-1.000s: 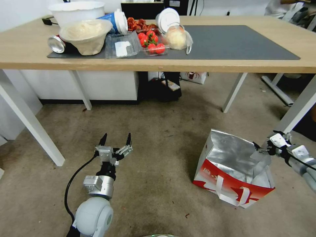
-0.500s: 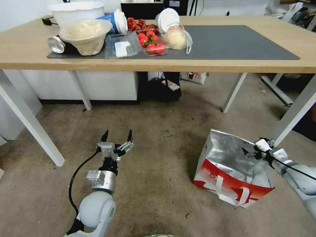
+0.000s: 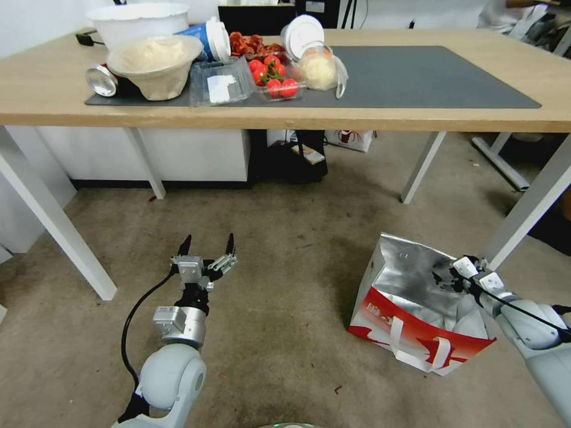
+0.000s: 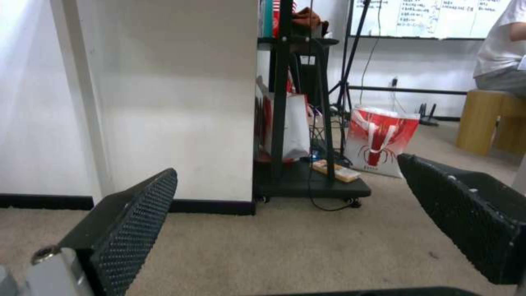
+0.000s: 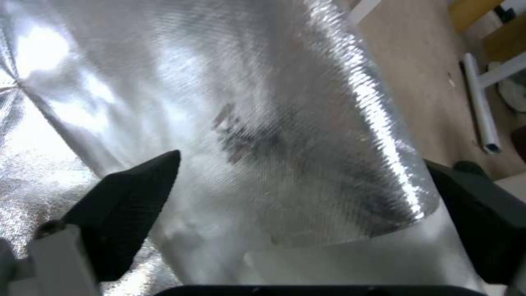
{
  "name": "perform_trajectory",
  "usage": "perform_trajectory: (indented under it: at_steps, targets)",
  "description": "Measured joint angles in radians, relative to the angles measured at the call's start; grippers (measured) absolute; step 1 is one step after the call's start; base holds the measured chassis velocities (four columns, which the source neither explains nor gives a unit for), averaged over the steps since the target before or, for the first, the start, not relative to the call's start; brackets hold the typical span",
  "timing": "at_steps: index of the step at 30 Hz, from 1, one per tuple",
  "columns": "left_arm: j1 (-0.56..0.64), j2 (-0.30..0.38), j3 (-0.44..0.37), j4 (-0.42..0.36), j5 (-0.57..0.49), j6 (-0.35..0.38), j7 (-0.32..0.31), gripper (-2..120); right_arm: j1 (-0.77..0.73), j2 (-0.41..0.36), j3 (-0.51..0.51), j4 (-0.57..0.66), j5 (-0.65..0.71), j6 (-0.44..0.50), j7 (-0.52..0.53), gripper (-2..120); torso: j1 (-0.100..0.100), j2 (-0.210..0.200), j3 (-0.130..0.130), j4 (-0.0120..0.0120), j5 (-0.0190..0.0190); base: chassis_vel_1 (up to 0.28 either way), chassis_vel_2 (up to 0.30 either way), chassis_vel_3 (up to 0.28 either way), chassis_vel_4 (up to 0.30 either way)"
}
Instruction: Pick up the food delivery bag from the floor and place it on the table.
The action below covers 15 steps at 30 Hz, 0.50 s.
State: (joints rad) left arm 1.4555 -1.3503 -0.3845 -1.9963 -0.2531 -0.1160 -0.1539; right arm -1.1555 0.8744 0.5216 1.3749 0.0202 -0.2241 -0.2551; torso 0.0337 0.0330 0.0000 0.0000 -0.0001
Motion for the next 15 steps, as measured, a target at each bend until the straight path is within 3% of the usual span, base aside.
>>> perform_trajectory:
  at_steps: [4,6,8,15]
  targets:
    - [0.001,-0.001,0.0,0.0,0.0,-0.001,0.0,100,0.004,0.011,-0.001,-0.028,-0.005,0.026,-0.001,82,0.0,0.0,0.0,0.0,0.0,0.0,0.0,0.0,0.0]
    - [0.002,0.0,-0.003,-0.002,0.0,-0.001,0.0,100,0.0,0.014,0.0,-0.039,-0.01,0.038,-0.009,69,0.0,0.0,0.0,0.0,-0.0001,0.0,0.0,0.0,0.0]
    - [0.002,0.0,-0.004,-0.002,0.001,-0.001,0.0,100,-0.002,0.015,0.001,-0.041,-0.011,0.042,-0.011,68,0.0,0.0,0.0,-0.0001,-0.0001,0.0,0.0,0.0,0.0]
    - [0.002,0.006,-0.009,-0.005,0.005,-0.004,-0.035,100,-0.026,0.019,0.009,-0.016,-0.01,0.049,-0.028,41,0.0,0.0,0.0,-0.0001,0.0001,0.0,0.0,0.0,0.0]
